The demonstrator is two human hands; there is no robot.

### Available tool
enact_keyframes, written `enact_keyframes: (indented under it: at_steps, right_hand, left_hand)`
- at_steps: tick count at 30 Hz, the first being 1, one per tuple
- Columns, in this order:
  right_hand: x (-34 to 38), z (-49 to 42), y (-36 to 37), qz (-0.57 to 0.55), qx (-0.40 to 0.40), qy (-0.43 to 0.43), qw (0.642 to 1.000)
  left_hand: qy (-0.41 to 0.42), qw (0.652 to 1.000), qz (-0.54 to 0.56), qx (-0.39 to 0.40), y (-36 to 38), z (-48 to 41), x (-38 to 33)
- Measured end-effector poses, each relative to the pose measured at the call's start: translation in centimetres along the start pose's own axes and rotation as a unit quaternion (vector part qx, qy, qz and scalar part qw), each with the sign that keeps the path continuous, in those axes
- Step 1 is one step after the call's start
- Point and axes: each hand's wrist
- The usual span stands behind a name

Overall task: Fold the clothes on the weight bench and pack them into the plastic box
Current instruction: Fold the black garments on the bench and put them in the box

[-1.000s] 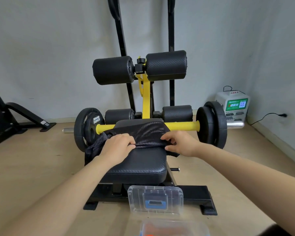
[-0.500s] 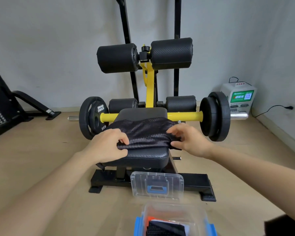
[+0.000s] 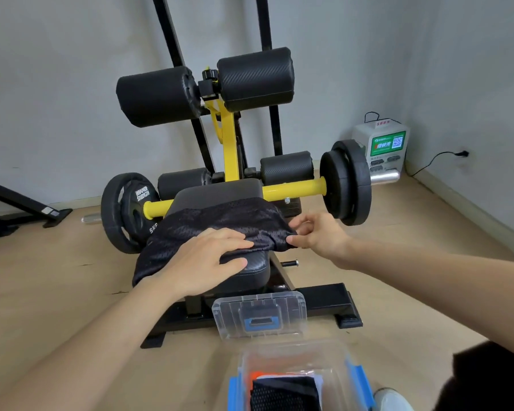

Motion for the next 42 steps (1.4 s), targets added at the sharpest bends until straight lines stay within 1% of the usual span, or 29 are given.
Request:
enact_keyframes:
  at_steps: [2, 6, 8, 10, 13, 15, 18, 19, 21, 23, 25, 30, 34, 36, 38, 39, 41, 42]
  right_hand:
    - [-0.2, -0.5, -1.1, 0.028, -0.019, -0.015, 0.999]
    - [-1.3, -1.7, -3.6, 0.078, -0.133, 0.003, 0.988]
    - [-1.8, -1.8, -3.9, 0.100, -0.145, 0.008, 0.984]
    - [-1.8, -1.5, -4.0, 0.112, -0.125, -0.007, 0.986]
    - [-0.9, -0.9, -3.5, 0.124, -0.063, -0.072, 0.988]
    - [0.0, -0.6, -2.7, 0.120, -0.039, -0.102, 0.987]
    - [0.7, -0.5, -1.5, 0.117, 0.002, -0.100, 0.988]
    - [0.7, -0.5, -1.2, 0.123, 0.023, -0.101, 0.987]
    - [0.5, -0.7, -0.6, 0.176, 0.050, -0.149, 0.972]
    - [0.3, -0.8, 0.2, 0.238, 0.055, -0.219, 0.945]
    - [0.3, -0.7, 0.9, 0.263, 0.060, -0.262, 0.927]
    - [-0.1, -0.6, 1.8, 0.307, 0.032, -0.273, 0.911]
    - [0.0, -1.9, 0.3, 0.350, -0.005, -0.316, 0.882]
    - [0.2, -2.6, -1.1, 0.330, -0.046, -0.300, 0.894]
    - [0.2, -2.9, -2.2, 0.276, -0.082, -0.247, 0.925]
    - [0.1, -2.9, -2.5, 0.239, -0.084, -0.207, 0.945]
    - [-0.4, -2.7, -2.6, 0.154, -0.046, -0.108, 0.981]
    - [-0.8, -2.5, -2.5, 0.109, -0.018, -0.061, 0.992]
  left_hand:
    - [0.001, 1.000, 0.005, -0.005, 0.1, 0.0, 0.1]
    - [0.014, 1.000, 0.017, -0.017, 0.7, -0.1, 0.0]
    - [0.020, 1.000, 0.013, -0.020, 1.0, -0.2, -0.1]
    - [0.018, 0.999, 0.019, -0.027, 1.1, -0.2, 0.0]
    - [0.021, 0.998, 0.039, -0.050, 1.1, -0.1, 0.4]
    - [0.021, 0.996, 0.046, -0.074, 1.1, 0.0, 0.7]
    - [0.005, 0.993, 0.028, -0.112, 1.0, 0.1, 1.2]
    - [-0.004, 0.992, 0.021, -0.121, 0.9, 0.0, 1.5]
    - [-0.016, 0.991, 0.013, -0.134, 0.9, 0.0, 1.8]
    - [-0.019, 0.989, 0.010, -0.144, 1.0, -0.1, 2.0]
    - [-0.030, 0.988, 0.012, -0.149, 1.1, -0.4, 2.0]
    - [-0.081, 0.976, 0.093, -0.178, 1.4, -1.0, 1.9]
    - [-0.099, 0.965, 0.140, -0.198, 1.2, -1.2, 2.2]
    - [-0.105, 0.957, 0.165, -0.213, 1.0, -1.4, 2.2]
    - [-0.098, 0.959, 0.173, -0.202, 1.0, -1.5, 2.0]
    - [-0.090, 0.965, 0.164, -0.184, 1.1, -1.5, 1.8]
    - [-0.073, 0.978, 0.129, -0.145, 1.2, -1.4, 1.5]
    - [-0.066, 0.982, 0.109, -0.139, 1.3, -1.4, 1.4]
Point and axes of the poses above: each hand's wrist, its own z-axis away from the middle knuckle, its own y-axis out of the palm, x = y × z, and after that the axes turned 6 degrees about -x, right-handed
